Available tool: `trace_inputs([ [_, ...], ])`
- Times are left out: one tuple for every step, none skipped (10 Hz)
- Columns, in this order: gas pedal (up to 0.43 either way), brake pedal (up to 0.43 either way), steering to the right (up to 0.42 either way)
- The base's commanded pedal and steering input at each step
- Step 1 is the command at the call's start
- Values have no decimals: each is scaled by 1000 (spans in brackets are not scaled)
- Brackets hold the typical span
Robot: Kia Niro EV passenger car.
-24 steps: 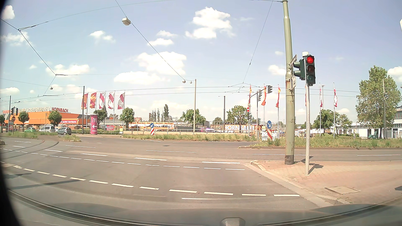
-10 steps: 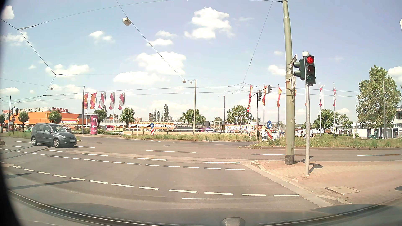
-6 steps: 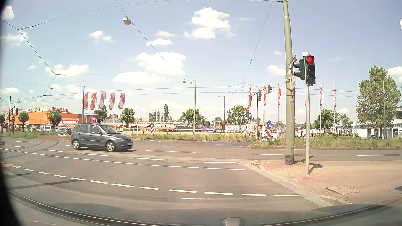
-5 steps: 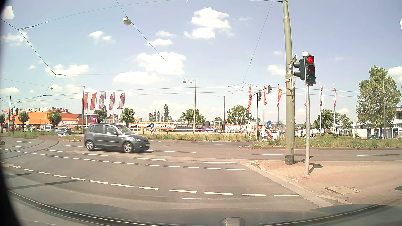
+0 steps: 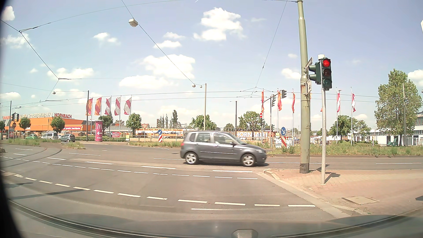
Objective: Follow the waypoints while adhering to traffic rules and regulations
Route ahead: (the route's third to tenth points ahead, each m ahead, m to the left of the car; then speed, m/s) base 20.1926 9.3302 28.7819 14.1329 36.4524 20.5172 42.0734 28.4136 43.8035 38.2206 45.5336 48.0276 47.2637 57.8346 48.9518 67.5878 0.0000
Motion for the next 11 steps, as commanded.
trace_inputs([
  [0, 348, -49],
  [0, 348, -48],
  [0, 348, -49],
  [0, 354, -48],
  [0, 348, -48],
  [0, 348, -48],
  [0, 348, -49],
  [0, 348, -48],
  [0, 348, -48],
  [0, 354, -49],
  [0, 348, -49],
])
